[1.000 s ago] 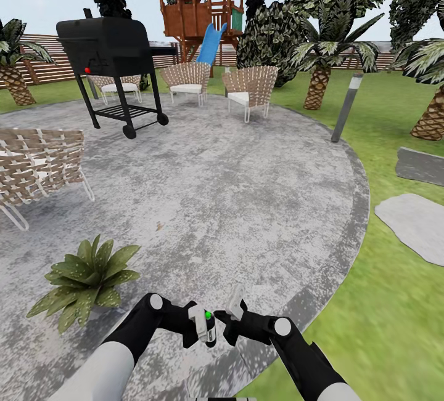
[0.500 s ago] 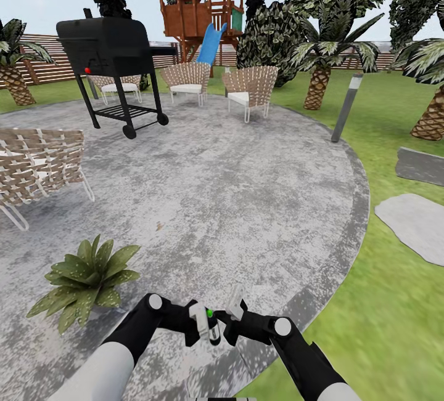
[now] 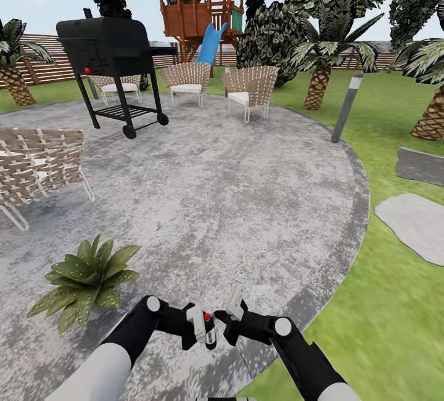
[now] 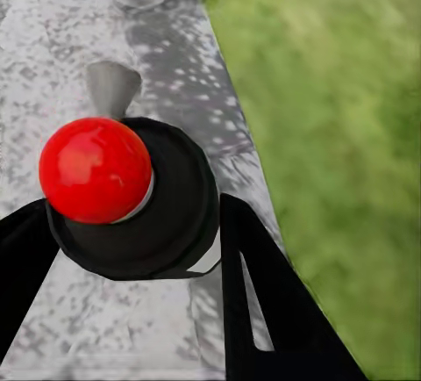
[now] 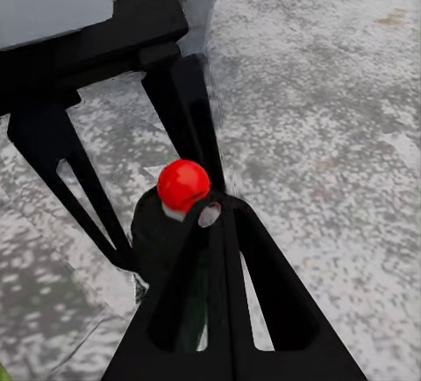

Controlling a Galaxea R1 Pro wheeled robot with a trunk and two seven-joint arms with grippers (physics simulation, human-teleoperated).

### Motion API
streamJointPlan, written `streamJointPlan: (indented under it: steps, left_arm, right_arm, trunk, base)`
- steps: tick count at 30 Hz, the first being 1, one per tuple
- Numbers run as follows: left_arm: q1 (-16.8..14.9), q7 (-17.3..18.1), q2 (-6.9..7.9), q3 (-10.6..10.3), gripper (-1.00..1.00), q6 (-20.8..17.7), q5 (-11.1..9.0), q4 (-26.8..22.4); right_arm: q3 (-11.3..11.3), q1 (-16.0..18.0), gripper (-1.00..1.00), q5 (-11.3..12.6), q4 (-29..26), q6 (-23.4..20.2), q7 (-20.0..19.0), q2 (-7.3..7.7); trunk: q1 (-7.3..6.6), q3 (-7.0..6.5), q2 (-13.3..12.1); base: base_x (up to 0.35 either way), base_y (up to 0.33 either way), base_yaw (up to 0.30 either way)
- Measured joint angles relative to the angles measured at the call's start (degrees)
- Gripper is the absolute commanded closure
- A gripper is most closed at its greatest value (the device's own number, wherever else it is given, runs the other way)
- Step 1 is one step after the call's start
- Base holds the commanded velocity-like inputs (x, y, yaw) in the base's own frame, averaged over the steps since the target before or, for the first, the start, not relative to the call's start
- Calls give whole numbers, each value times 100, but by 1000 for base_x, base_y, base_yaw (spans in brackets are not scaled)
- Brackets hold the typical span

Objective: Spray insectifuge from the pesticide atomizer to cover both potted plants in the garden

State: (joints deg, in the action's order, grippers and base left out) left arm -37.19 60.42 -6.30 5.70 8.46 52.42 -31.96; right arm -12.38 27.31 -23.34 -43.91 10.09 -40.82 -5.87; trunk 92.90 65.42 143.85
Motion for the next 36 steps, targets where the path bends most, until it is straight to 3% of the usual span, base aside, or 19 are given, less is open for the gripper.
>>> streamJointPlan:
  steps: [3,4,7,11,13,15,18,19,21,23,24,26,27,28,29,30,32,35,36]
  left_arm:
    - [38,-20,244,-6,100,-2,159,2]
    - [52,-26,347,-5,100,0,192,2]
    - [76,-39,541,-3,100,20,215,1]
    - [83,-77,668,15,100,82,213,117]
    - [83,-292,706,63,100,94,158,182]
    - [83,-662,718,103,100,90,87,243]
    - [84,-1740,683,234,100,97,-159,594]
    - [85,-2212,666,266,100,105,-292,804]
    - [84,-2842,643,288,100,112,-516,1109]
    - [84,-3584,630,300,100,128,-881,1424]
    - [86,-3958,627,304,100,172,-1155,1555]
    - [92,-4358,625,304,100,312,-1589,1704]
    - [109,-4593,624,306,100,456,-1912,1791]
    - [151,-4747,624,303,100,549,-2113,1844]
    - [217,-4898,623,302,100,627,-2286,1887]
    - [301,-5056,623,302,100,687,-2430,1916]
    - [510,-5471,623,303,100,782,-2667,1961]
    - [740,-5839,629,305,100,875,-2854,2061]
    - [826,-5898,647,308,100,890,-2907,2088]
  right_arm:
    - [0,0,100,-4,0,0,0,0]
    - [0,0,-100,-5,2,0,0,0]
    - [0,0,-100,-5,7,0,0,16]
    - [1,0,-100,-9,80,1,23,47]
    - [16,0,-100,-9,316,8,40,94]
    - [32,0,-100,-10,561,20,100,207]
    - [58,-5,-100,2,995,38,668,618]
    - [58,-8,-100,11,1216,49,940,766]
    - [61,-9,-100,31,1561,85,1224,908]
    - [60,-10,-100,45,2042,263,1510,1073]
    - [59,-10,-100,52,2338,455,1712,1163]
    - [51,-11,-100,79,2765,752,2084,1235]
    - [69,-16,-100,120,3100,944,2453,1252]
    - [96,-17,-100,175,3332,1052,2754,1258]
    - [122,-18,-100,261,3537,1145,3075,1261]
    - [106,-23,-100,517,3788,1270,3553,1266]
    - [90,-30,-100,959,4027,1415,4097,1270]
    - [114,-40,-100,1816,4173,1525,4622,1275]
    - [131,-42,-100,2206,4193,1546,4748,1278]
  trunk:
    - [0,0,0]
    - [0,0,0]
    - [0,0,0]
    - [0,0,0]
    - [0,0,0]
    - [0,0,0]
    - [0,0,0]
    - [0,1,0]
    - [0,1,0]
    - [0,1,0]
    - [0,1,0]
    - [0,1,0]
    - [0,1,0]
    - [0,1,0]
    - [0,1,0]
    - [0,1,0]
    - [0,1,0]
    - [0,1,0]
    - [0,1,0]
  base:
    - [0,0,0]
    - [0,0,0]
    - [0,0,0]
    - [0,0,0]
    - [0,0,0]
    - [0,0,0]
    - [0,0,0]
    - [0,0,0]
    - [0,0,0]
    - [0,0,0]
    - [0,0,0]
    - [0,0,0]
    - [0,0,0]
    - [0,0,0]
    - [0,0,0]
    - [0,0,0]
    - [0,0,0]
    - [0,0,0]
    - [0,0,0]
